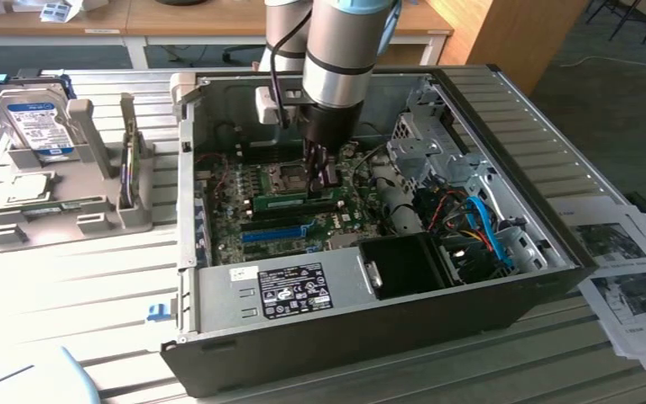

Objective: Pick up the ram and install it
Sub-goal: 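Insert the ram into the slot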

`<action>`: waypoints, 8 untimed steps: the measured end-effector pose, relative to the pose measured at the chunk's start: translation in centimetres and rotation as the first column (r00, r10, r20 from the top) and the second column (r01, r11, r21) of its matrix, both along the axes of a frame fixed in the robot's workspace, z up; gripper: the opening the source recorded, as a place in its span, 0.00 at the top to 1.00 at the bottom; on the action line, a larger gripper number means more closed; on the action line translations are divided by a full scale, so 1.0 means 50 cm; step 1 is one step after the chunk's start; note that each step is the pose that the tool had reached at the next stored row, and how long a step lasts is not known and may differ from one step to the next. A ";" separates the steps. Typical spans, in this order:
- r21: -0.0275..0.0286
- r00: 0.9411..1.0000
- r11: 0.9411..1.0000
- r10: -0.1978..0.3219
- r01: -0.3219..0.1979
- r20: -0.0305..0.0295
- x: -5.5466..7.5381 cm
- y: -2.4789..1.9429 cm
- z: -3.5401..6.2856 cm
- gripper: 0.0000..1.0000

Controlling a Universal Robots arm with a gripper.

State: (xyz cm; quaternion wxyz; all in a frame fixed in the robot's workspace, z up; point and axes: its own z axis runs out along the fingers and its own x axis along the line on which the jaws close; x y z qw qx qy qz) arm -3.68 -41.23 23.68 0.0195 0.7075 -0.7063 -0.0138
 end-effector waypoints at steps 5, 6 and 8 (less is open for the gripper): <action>-0.001 1.000 1.000 0.000 0.000 0.000 0.000 -0.0001 -0.001 0.89; -0.001 1.000 1.000 0.000 0.000 0.000 0.000 -0.0001 -0.001 0.89; -0.001 1.000 1.000 -0.004 0.004 0.000 0.000 0.0000 -0.001 0.89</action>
